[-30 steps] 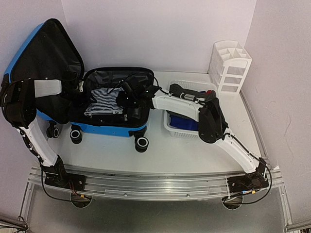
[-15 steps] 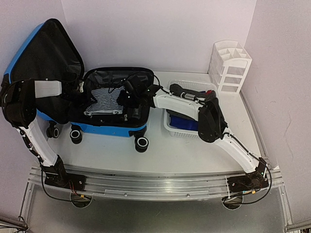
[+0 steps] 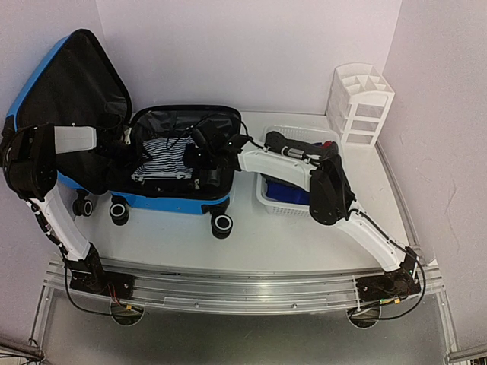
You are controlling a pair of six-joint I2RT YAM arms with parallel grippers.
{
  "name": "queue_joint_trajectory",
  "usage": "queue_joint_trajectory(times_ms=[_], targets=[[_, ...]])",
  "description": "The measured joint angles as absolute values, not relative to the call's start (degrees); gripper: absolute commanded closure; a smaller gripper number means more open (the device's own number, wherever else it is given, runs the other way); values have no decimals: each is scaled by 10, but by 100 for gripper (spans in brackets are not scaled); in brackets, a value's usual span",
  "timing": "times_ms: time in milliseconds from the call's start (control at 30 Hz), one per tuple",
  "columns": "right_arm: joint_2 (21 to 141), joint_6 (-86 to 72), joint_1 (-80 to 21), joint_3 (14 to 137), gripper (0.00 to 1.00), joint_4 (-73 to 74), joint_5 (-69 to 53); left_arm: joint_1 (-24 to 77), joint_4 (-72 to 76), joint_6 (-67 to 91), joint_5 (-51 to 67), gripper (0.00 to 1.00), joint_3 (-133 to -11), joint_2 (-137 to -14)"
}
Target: Open, take out, and arrange the luggage
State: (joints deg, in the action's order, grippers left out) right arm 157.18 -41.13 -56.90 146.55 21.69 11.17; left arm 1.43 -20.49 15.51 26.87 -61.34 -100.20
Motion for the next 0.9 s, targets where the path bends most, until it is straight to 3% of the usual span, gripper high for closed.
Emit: queue_joint_trajectory(times_ms=[900], targets=[[1572, -351, -593, 1480, 68, 220, 158, 14, -205, 156, 269, 63, -613, -1003]])
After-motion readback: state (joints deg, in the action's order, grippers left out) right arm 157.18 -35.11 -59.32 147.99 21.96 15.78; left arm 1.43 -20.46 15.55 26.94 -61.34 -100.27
